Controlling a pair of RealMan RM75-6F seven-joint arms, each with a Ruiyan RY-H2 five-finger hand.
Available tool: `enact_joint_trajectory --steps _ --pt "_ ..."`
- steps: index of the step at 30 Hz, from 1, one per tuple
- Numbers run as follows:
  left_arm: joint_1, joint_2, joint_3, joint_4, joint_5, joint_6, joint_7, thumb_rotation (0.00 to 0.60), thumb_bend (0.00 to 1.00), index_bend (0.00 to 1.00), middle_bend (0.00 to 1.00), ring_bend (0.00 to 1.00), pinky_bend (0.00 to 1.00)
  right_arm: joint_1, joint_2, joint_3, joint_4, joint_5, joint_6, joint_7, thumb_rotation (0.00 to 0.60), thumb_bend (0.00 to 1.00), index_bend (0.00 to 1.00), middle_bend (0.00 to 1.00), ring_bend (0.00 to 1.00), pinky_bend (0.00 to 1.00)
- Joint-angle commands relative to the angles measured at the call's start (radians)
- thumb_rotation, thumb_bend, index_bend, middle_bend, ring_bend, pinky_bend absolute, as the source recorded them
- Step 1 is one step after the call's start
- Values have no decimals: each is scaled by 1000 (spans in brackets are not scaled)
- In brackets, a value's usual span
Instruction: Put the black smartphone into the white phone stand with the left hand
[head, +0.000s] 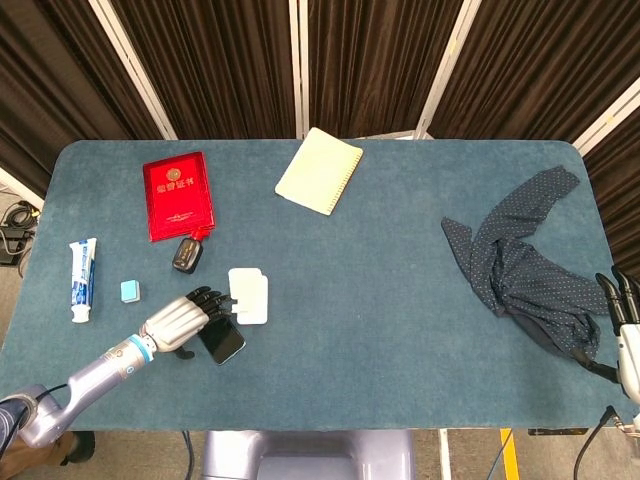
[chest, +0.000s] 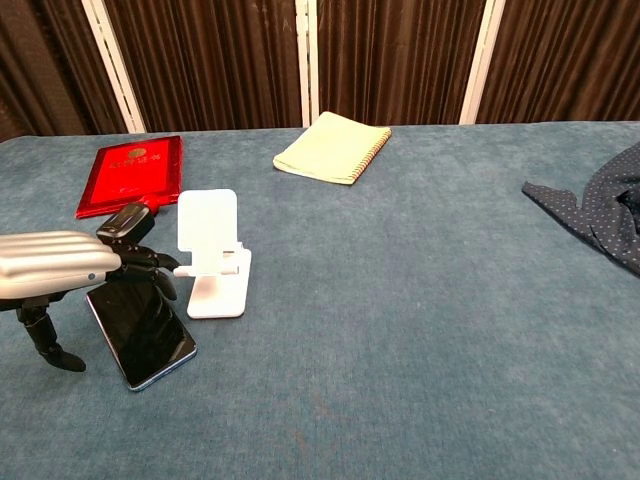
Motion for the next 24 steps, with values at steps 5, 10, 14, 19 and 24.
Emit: enact_joint_trajectory --steps 5,10,14,19,24 --pt "-5 -19 7 35 -19 0 -18 600 0 176 24 52 71 1 0 0 1 0 -2 2 600 0 0 0 0 0" --pt "-9 -32 11 50 -28 -5 -11 600 0 183 30 86 103 2 1 1 0 1 -3 3 600 0 0 0 0 0" --pt "-7 -48 10 67 -38 3 -3 600 0 216 87 157 157 2 -1 -1 1 1 -4 1 600 0 0 0 0 0" --pt "2 -65 9 88 -34 41 7 600 0 359 264 313 256 2 -1 0 1 2 -4 1 600 0 0 0 0 0" --pt "15 -82 15 114 -16 92 13 600 0 548 411 437 345 3 -1 0 1 3 -6 0 600 0 0 0 0 0"
